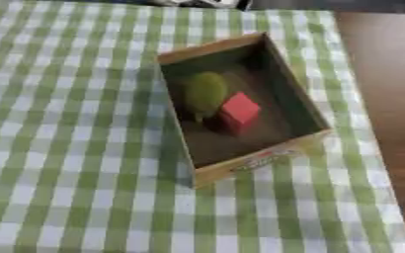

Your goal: Pick up objects on the table and place them in the box.

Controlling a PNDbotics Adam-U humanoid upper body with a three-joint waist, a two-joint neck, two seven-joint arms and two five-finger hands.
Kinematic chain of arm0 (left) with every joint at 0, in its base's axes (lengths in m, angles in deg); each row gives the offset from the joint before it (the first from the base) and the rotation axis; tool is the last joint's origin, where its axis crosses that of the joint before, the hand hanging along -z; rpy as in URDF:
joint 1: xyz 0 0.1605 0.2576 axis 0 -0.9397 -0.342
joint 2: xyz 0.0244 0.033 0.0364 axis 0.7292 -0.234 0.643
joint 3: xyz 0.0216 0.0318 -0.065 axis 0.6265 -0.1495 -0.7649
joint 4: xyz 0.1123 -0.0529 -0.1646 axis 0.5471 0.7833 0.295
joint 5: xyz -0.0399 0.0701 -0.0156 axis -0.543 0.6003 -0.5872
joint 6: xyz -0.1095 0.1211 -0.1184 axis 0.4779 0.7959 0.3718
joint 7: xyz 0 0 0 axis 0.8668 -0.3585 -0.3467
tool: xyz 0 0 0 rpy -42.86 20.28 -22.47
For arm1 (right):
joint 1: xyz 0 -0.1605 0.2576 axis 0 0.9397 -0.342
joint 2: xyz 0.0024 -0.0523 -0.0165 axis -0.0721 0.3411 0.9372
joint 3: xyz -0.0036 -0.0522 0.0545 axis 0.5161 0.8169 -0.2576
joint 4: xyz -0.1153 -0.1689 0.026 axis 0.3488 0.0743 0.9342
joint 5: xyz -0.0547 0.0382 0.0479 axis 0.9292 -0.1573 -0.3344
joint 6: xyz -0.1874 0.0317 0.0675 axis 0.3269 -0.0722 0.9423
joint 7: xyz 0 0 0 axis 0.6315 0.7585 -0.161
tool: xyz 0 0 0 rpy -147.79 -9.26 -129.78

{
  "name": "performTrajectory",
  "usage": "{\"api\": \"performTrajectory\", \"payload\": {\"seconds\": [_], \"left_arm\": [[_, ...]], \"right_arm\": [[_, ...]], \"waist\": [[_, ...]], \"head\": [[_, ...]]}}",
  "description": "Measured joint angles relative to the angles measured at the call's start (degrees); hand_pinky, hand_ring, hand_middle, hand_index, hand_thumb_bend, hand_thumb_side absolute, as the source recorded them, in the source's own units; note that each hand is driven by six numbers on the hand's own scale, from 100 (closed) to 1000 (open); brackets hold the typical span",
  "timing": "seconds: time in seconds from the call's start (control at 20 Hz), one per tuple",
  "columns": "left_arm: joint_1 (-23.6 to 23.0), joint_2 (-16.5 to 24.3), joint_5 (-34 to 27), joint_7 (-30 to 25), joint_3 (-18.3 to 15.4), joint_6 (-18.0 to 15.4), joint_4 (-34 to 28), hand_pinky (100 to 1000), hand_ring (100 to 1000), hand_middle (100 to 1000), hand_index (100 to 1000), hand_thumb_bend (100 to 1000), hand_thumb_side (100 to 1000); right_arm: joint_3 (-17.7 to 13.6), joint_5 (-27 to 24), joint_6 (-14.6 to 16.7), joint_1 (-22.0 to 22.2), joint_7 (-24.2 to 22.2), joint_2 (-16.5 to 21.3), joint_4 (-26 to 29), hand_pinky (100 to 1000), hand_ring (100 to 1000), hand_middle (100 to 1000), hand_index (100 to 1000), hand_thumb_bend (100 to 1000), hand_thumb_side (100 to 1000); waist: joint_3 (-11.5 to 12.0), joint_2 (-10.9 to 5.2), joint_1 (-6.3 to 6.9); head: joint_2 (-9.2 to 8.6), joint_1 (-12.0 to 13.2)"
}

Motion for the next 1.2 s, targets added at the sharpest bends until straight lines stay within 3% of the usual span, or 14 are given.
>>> {"api": "performTrajectory", "payload": {"seconds": [0.3,0.8,1.2], "left_arm": [[-2.14,-1.76,-5.94,5.87,-0.3,-5.86,-0.04,730,771,770,837,100,589],[-6.4,-1.98,-15.1,15.12,-0.34,-15.1,-0.08,728,771,768,838,100,614],[-8.4,-1.77,-22.43,22.39,0.38,-21.8,-0.09,724,765,761,833,100,616]], "right_arm": [[0.02,0.03,0.05,-0.09,-1.77,-1.2,0.0,878,658,571,793,100,363],[-0.16,-0.2,0.18,-0.1,-2.84,-1.62,0.0,869,653,560,791,100,381],[-0.17,-0.63,0.13,-0.96,-2.87,-2.19,0.0,878,668,558,790,100,402]], "waist": [[0.14,0.25,-0.07],[0.44,0.46,-0.41],[0.39,1.0,0.1]], "head": [[-0.57,-0.1],[-0.76,-4.27],[-0.76,-4.9]]}}
